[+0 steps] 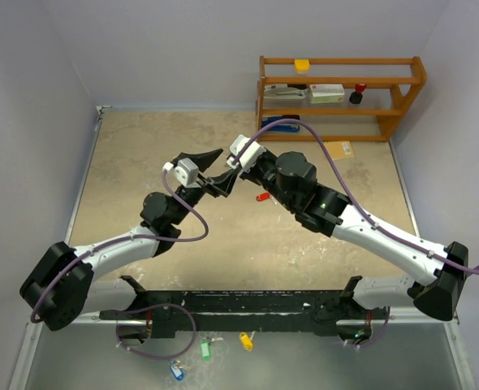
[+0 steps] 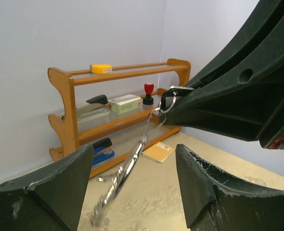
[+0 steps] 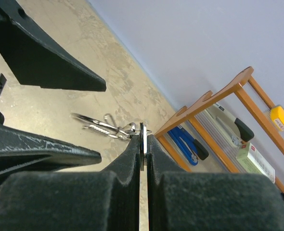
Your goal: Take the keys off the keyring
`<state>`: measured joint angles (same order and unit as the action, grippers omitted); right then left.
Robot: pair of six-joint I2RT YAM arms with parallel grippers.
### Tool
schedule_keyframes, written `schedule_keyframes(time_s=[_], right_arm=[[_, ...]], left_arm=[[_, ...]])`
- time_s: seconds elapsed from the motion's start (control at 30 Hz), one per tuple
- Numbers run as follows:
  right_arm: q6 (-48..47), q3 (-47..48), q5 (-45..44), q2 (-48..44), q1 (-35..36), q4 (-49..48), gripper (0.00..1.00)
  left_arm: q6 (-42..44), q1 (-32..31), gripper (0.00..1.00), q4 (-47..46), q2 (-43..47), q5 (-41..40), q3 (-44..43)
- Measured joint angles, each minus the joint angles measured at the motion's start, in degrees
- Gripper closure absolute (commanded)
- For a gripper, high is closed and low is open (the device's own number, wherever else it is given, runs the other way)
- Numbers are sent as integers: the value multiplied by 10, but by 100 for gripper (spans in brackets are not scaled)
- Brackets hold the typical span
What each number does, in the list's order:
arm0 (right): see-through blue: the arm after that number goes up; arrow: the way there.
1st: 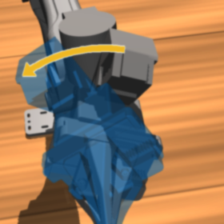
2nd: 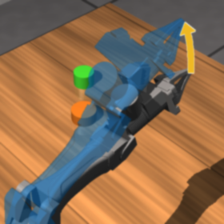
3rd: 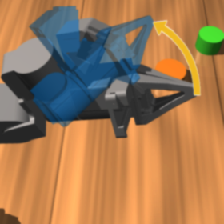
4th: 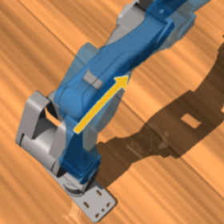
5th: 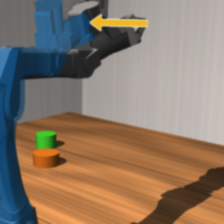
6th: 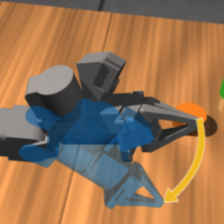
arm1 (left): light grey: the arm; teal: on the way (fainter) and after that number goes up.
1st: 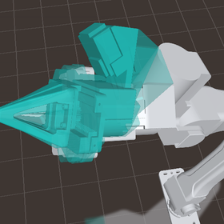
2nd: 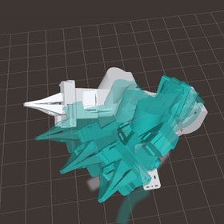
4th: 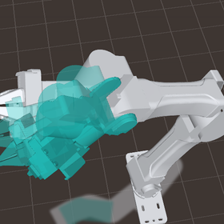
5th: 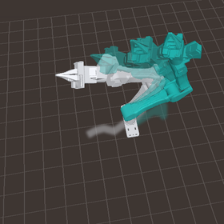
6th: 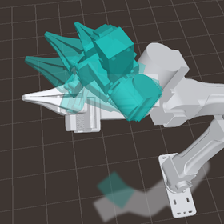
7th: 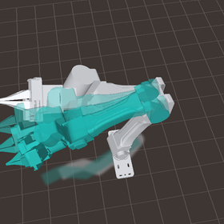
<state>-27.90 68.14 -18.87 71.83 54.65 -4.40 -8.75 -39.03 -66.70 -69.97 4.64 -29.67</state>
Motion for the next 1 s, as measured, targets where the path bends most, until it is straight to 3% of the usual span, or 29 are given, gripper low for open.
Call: schedule_keyframes(time_s=[0.7, 0.8, 1.0], right_arm=[[0, 0, -2, 0, 9, -4, 100], [0, 0, -2, 0, 9, -5, 100], [0, 0, -2, 0, 10, -6, 100]], left_arm=[[-1, 0, 28, -65, -43, 3, -9], [-1, 0, 31, -77, -52, 2, -12], [-2, 0, 47, -91, -73, -3, -21]])
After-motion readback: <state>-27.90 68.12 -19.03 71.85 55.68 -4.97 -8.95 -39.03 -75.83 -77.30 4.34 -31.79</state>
